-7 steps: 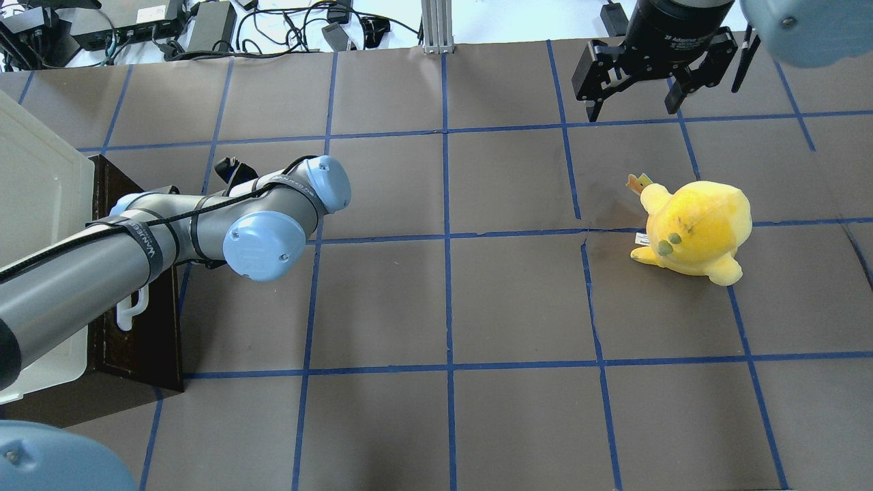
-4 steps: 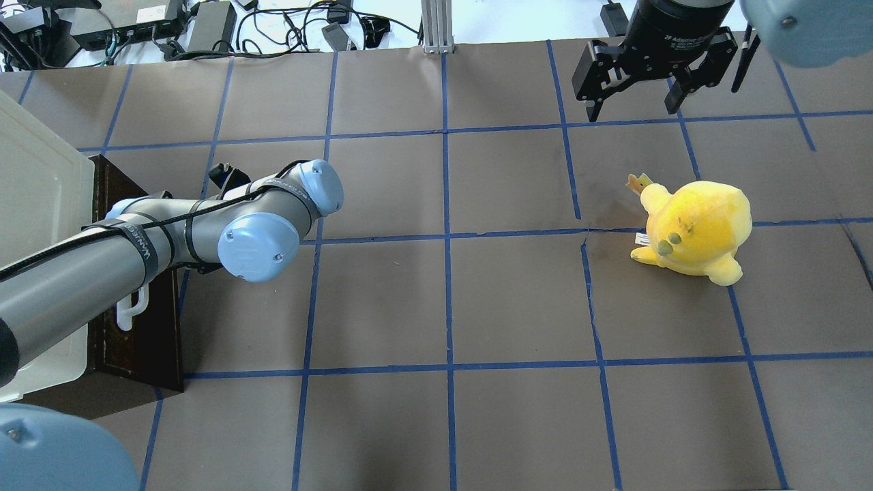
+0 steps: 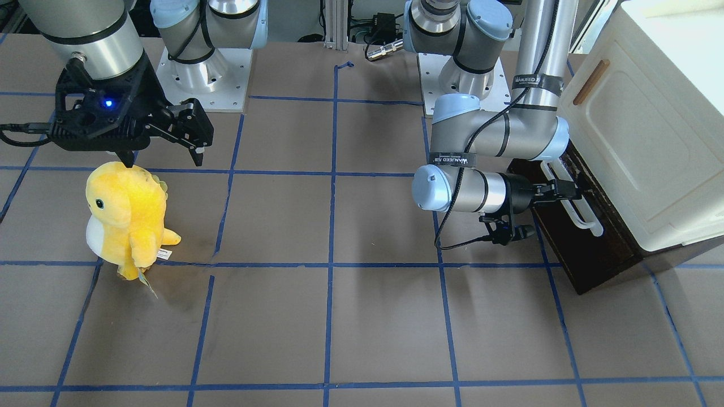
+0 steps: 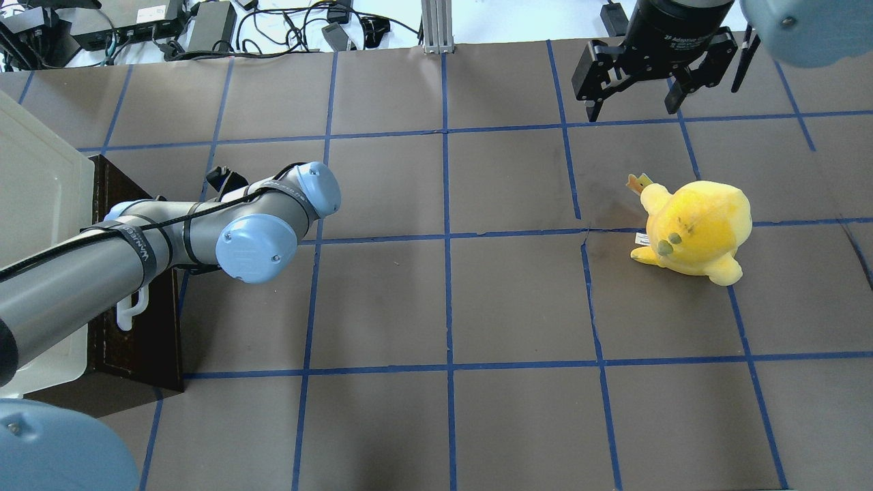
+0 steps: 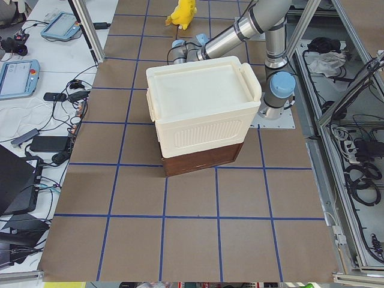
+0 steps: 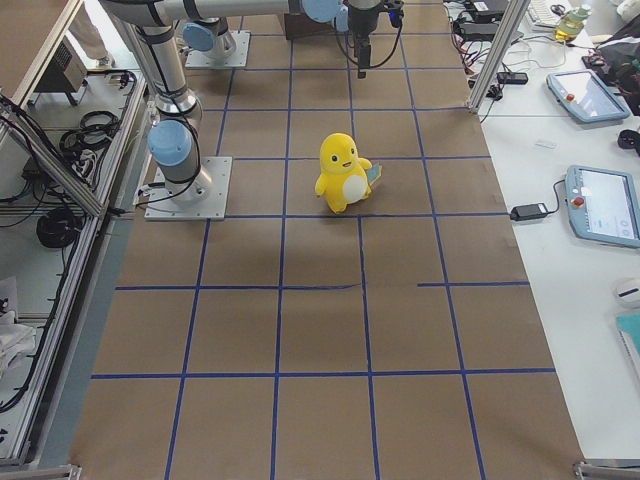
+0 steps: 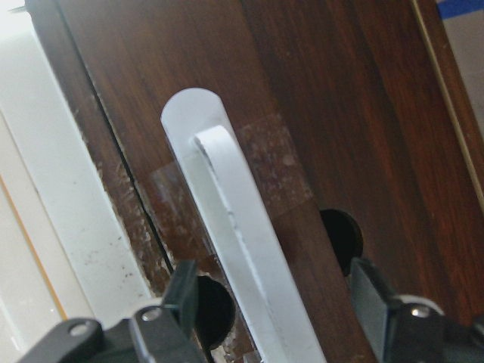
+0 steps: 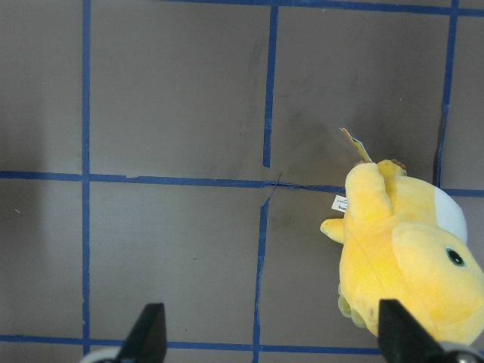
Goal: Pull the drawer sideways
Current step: 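Close the left gripper around the white drawer handle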
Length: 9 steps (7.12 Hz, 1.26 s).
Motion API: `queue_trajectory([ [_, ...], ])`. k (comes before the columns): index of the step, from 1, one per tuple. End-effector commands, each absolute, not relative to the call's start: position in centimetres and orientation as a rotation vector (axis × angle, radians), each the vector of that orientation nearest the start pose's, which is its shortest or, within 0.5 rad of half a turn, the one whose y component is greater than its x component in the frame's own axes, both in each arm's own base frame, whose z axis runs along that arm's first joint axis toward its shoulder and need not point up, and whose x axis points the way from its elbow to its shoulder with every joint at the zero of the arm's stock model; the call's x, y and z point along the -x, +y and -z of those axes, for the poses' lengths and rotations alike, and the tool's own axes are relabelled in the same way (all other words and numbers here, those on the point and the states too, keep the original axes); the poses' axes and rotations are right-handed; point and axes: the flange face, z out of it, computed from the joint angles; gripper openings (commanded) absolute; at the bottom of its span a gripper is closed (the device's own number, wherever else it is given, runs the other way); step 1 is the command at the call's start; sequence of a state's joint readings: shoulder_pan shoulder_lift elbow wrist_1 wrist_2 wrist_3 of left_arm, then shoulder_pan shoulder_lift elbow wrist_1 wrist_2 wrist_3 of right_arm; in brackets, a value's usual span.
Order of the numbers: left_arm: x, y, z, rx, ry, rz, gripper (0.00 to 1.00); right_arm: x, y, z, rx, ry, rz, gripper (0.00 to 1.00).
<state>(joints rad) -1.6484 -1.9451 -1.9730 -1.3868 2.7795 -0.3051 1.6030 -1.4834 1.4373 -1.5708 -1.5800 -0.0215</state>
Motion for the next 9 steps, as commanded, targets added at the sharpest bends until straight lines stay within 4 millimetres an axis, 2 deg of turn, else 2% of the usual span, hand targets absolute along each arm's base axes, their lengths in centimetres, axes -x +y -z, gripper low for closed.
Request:
queue_trajectory([
  [1, 7.61, -49.44, -19.53, -0.172, 1.875, -0.317, 0.57, -14.95, -52.85, -50.90, 0.084, 3.149, 0.073, 1.00],
  [4, 7.30, -49.49, -19.54, -0.167, 1.875, -0.321, 0.49, -14.95, -52.85, -50.90, 0.084, 3.149, 0.073, 1.00],
  [9, 7.22, -49.46, -19.34, -0.168, 1.874, -0.326, 0.46, -14.95, -52.85, -50.90, 0.084, 3.149, 0.073, 1.00],
])
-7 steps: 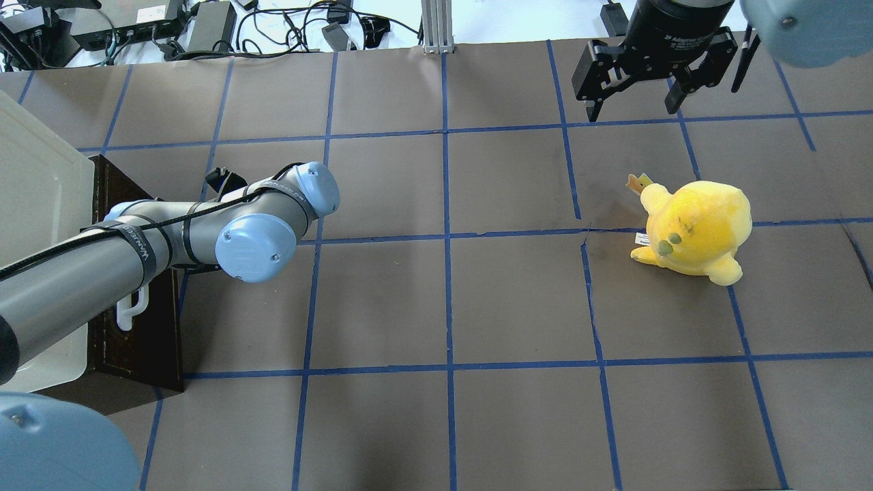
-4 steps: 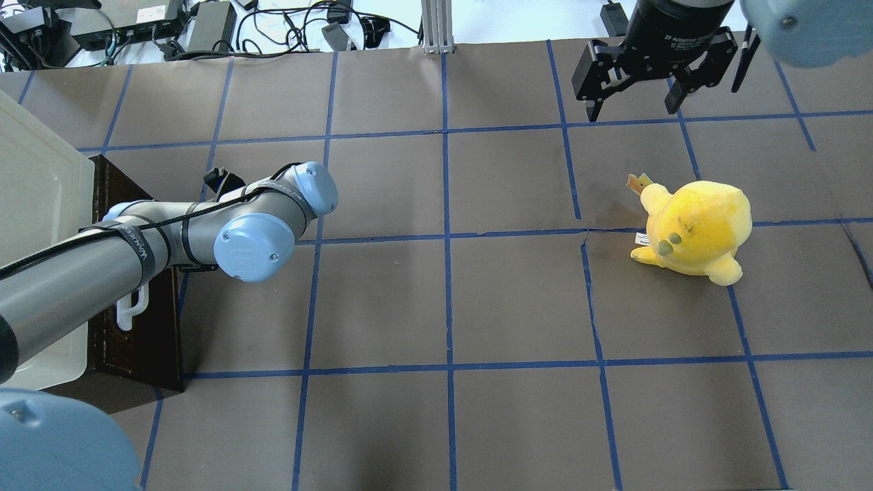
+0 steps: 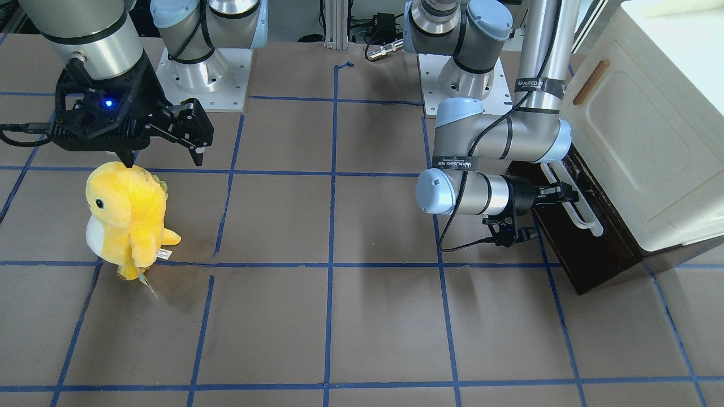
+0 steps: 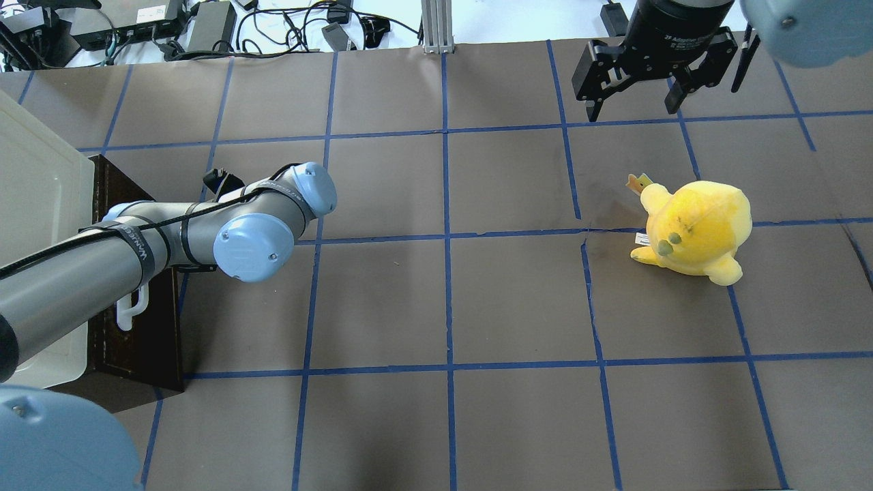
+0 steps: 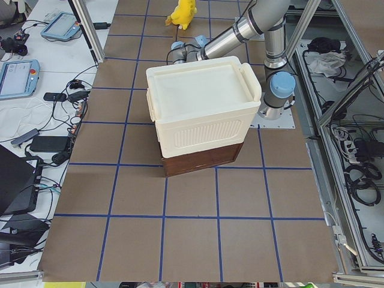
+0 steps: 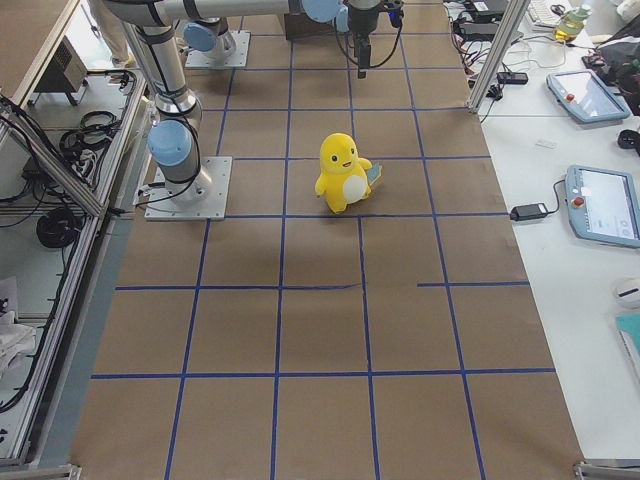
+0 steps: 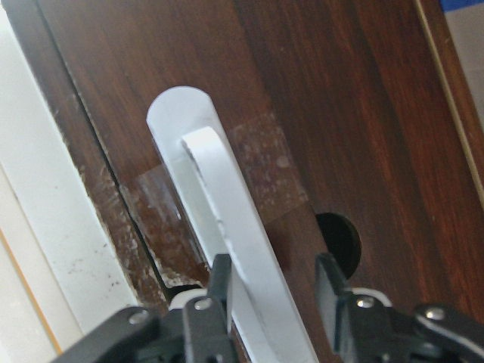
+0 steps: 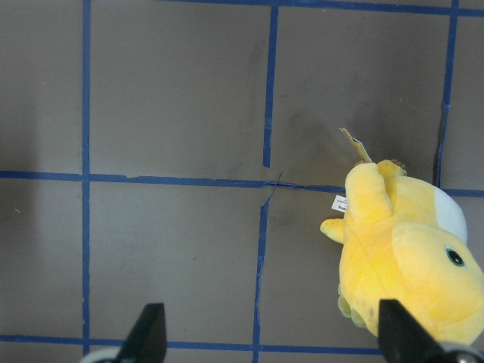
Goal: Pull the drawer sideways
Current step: 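Close the left gripper around the white drawer handle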
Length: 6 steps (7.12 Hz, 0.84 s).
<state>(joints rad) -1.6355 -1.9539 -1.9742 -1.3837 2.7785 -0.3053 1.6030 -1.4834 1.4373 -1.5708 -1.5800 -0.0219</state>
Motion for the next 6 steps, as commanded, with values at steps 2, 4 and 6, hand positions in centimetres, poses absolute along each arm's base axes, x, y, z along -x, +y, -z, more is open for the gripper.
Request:
queue_trajectory([
  [2, 7.23, -49.52, -19.39, -0.166, 1.876, -0.324, 0.38, -14.95, -52.85, -50.90, 0.084, 3.149, 0.073, 1.00],
  [4, 7.24, -49.56, -19.41, -0.164, 1.879, -0.324, 0.37, -14.95, -52.85, -50.90, 0.084, 3.149, 0.073, 1.00],
  [6, 7.26, -49.84, -19.76, -0.158, 1.879, -0.314, 0.37, -14.95, -52.85, -50.90, 0.084, 3.149, 0.073, 1.00],
])
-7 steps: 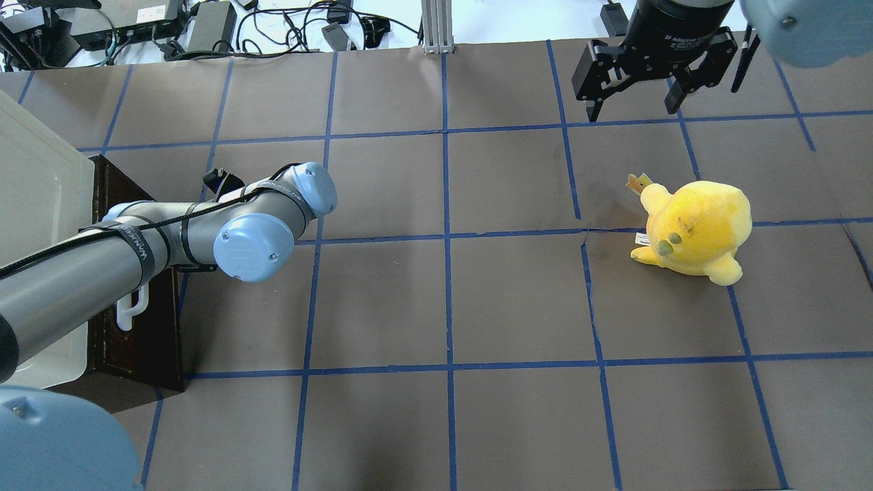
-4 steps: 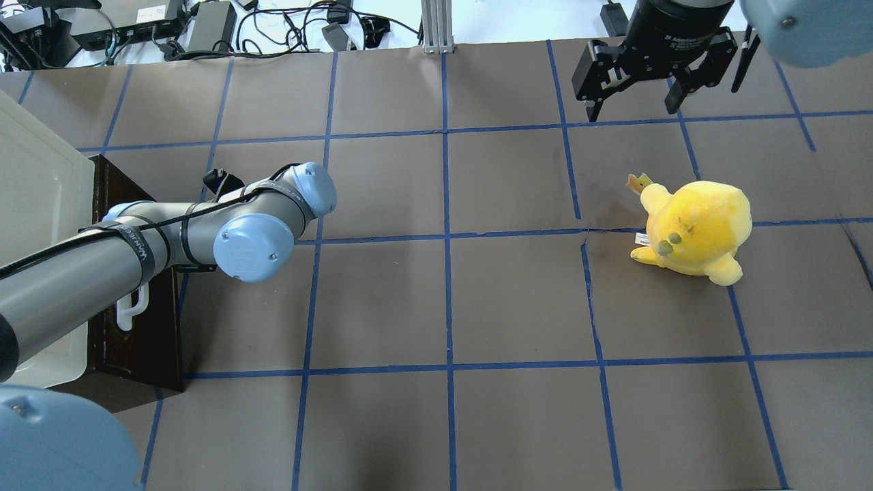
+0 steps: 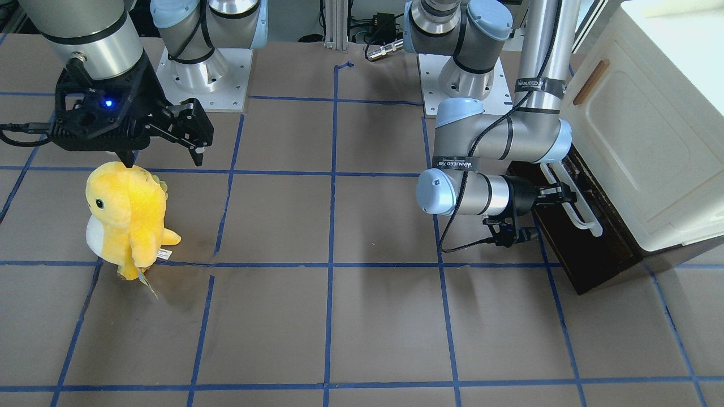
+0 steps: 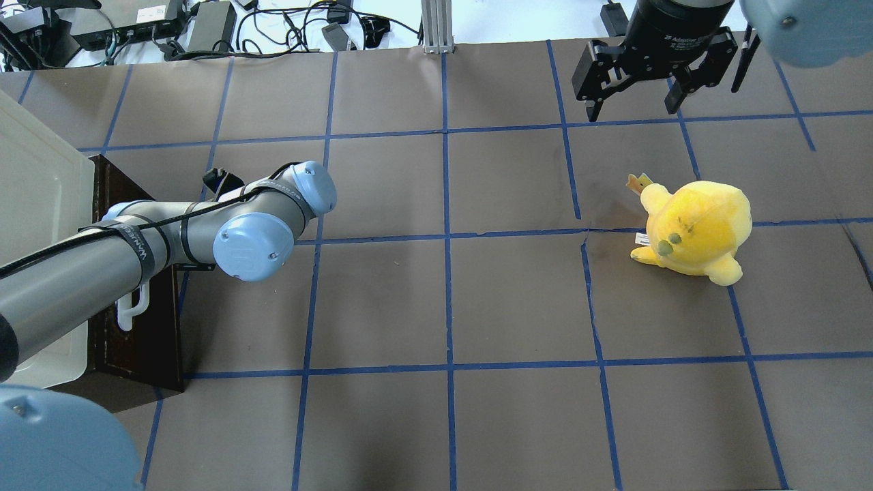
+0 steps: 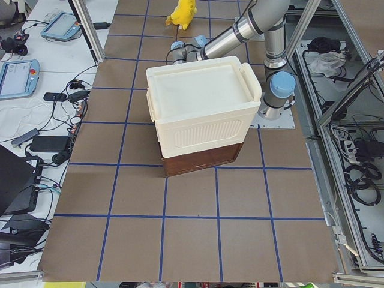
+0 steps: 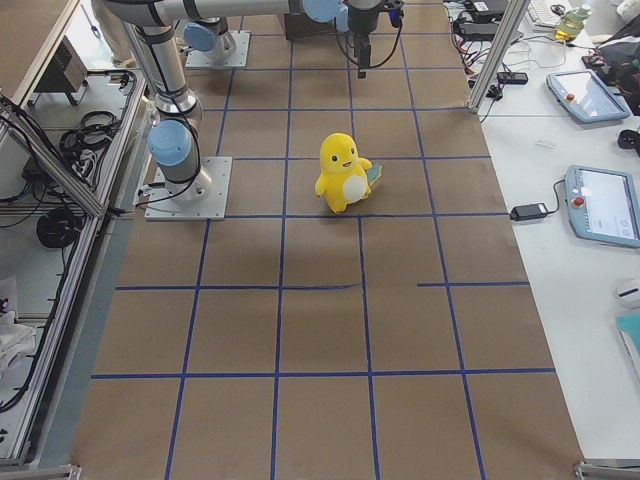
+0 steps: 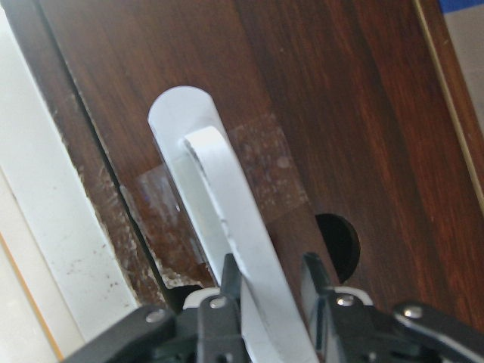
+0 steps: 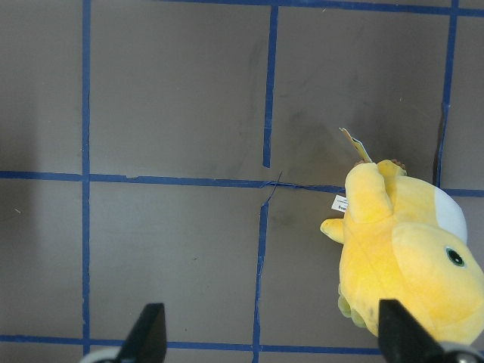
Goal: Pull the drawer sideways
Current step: 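Pull the handle with the left gripper, sliding the drawer out sideways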
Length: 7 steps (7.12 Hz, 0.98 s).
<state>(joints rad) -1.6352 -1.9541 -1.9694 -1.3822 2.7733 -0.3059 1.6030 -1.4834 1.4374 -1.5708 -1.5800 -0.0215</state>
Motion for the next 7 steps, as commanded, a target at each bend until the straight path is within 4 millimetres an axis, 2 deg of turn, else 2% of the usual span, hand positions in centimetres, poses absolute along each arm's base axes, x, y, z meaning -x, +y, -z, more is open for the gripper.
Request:
queue_trajectory([
  [1, 7.26, -49.89, -19.82, -0.159, 1.880, -0.314, 0.37, -14.95, -52.85, -50.90, 0.084, 3.149, 0.073, 1.00],
  [5, 7.27, -49.92, -20.00, -0.159, 1.883, -0.314, 0.37, -14.95, -52.85, -50.90, 0.084, 3.149, 0.073, 1.00],
  [7, 7.28, -49.96, -20.12, -0.158, 1.885, -0.313, 0.28, -14.95, -52.85, -50.90, 0.084, 3.149, 0.073, 1.00],
])
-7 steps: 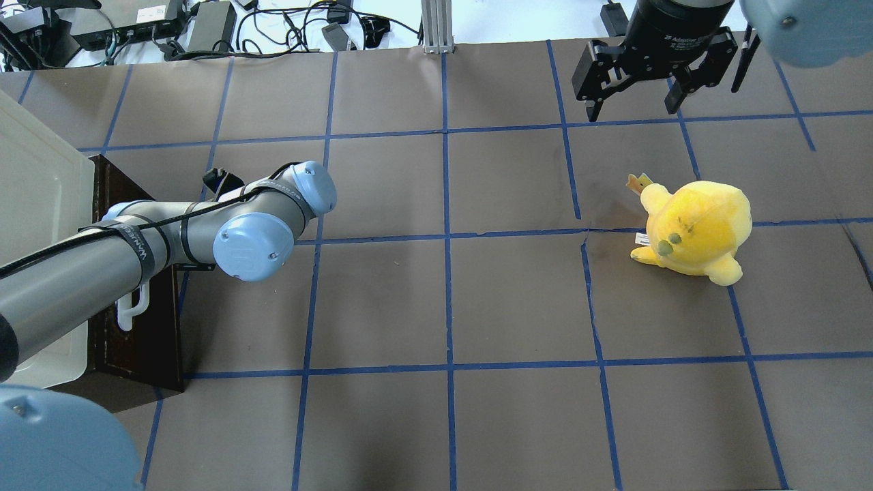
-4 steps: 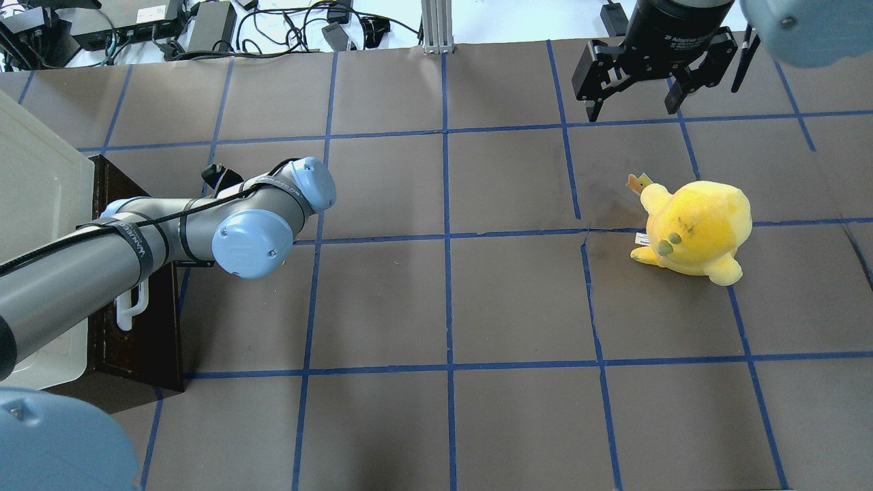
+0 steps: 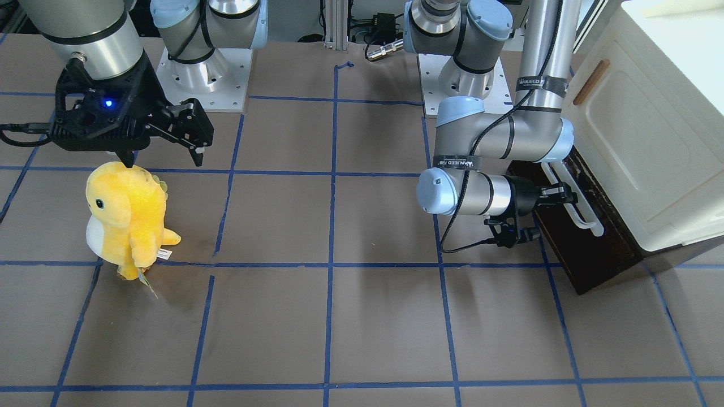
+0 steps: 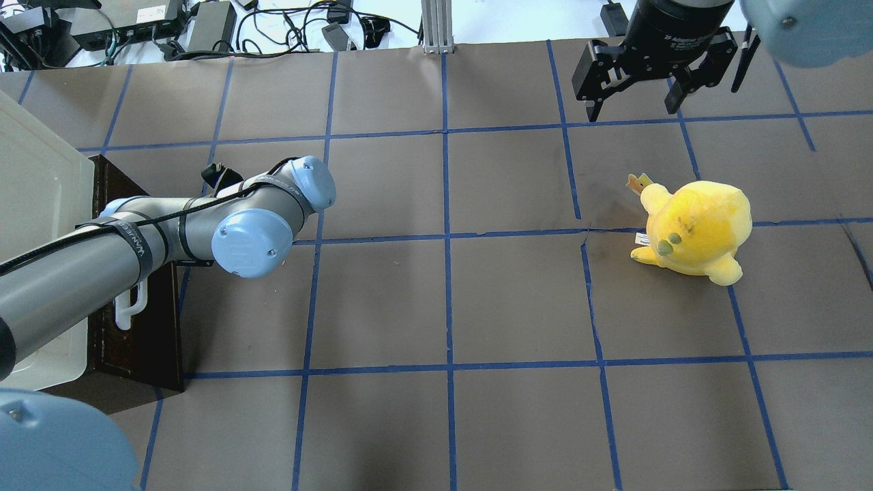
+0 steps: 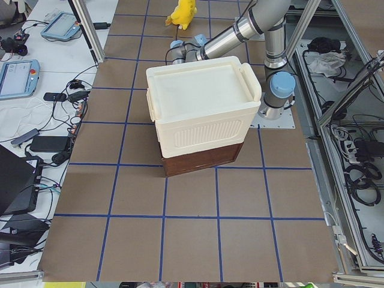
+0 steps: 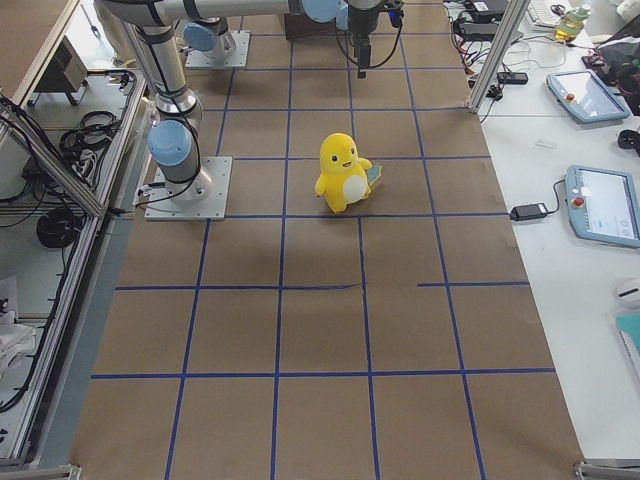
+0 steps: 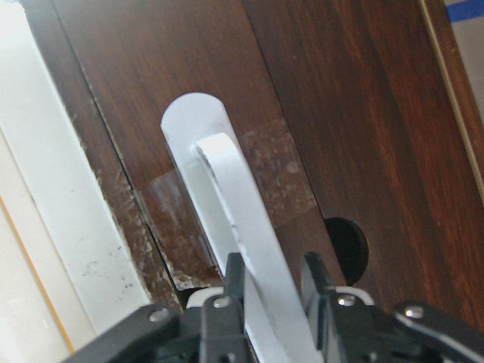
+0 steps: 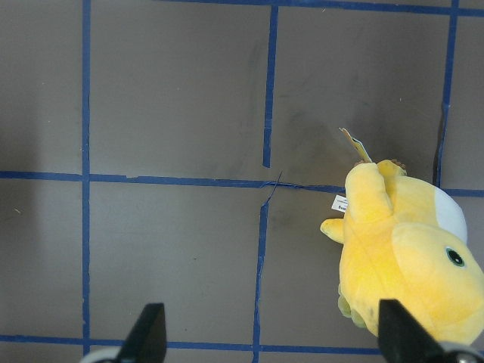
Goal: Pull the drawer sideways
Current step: 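Pull the handle with the left gripper, sliding the drawer out sideways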
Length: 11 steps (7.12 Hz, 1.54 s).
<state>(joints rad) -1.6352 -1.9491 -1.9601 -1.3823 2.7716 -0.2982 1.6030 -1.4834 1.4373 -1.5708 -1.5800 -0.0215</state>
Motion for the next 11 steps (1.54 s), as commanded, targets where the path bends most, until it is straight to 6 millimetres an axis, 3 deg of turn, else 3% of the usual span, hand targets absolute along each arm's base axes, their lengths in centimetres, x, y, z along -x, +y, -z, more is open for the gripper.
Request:
queue_trajectory([
  [1, 7.4, -50.0, -20.1, -0.158, 1.888, -0.311, 0.27, -14.9, -52.9, -50.9, 0.084, 3.149, 0.073, 1.00],
  [7, 8.3, -50.1, -20.1, -0.202, 1.886, -0.314, 0.24, -14.9, -52.9, -50.9, 0.084, 3.149, 0.073, 1.00],
  [11, 11.3, -50.9, -21.3, -0.239, 1.893, -0.253, 0.24, -14.9, -52.9, -50.9, 0.084, 3.149, 0.073, 1.00],
])
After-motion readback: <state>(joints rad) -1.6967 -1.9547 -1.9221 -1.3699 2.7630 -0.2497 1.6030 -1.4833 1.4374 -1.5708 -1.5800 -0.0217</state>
